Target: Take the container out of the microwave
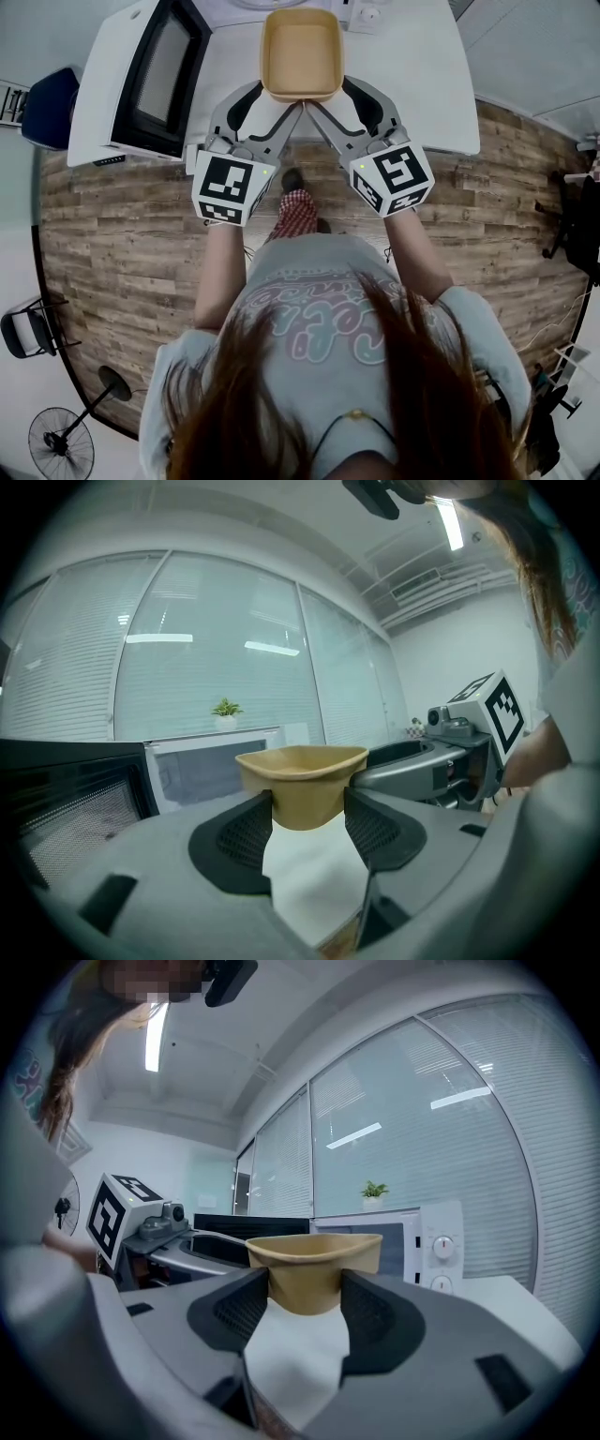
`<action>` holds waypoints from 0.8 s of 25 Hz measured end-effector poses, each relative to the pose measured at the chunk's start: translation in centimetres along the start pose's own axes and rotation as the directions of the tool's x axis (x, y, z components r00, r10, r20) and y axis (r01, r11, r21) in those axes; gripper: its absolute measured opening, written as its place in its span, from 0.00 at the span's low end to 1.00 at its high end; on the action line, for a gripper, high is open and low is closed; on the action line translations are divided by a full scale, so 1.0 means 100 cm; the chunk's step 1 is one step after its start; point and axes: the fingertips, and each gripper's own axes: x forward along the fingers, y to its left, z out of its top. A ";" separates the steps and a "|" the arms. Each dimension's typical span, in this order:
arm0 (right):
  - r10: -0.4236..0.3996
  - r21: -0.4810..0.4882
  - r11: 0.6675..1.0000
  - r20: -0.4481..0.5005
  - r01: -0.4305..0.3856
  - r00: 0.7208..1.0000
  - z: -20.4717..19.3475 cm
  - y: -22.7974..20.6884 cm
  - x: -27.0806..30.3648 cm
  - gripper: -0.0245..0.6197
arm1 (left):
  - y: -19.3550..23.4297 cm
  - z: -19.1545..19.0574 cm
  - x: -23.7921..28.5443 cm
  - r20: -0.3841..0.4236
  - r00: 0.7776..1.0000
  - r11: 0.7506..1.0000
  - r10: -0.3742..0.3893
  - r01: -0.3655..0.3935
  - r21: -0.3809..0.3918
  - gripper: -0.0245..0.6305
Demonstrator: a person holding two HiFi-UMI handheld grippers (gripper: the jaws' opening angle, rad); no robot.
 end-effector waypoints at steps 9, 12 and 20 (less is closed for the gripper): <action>0.011 -0.007 1.000 0.003 -0.011 1.000 0.003 0.013 -0.011 0.42 | -0.009 0.003 -0.016 0.000 1.000 1.000 0.014 -0.014 -0.004 0.40; 0.012 -0.008 1.000 0.004 -0.012 1.000 0.003 0.016 -0.013 0.42 | -0.011 0.003 -0.019 -0.002 1.000 1.000 0.014 -0.014 0.003 0.40; -0.006 -0.025 1.000 0.007 0.006 1.000 0.011 0.031 -0.020 0.42 | -0.013 0.008 -0.035 0.021 1.000 1.000 -0.001 0.001 0.005 0.40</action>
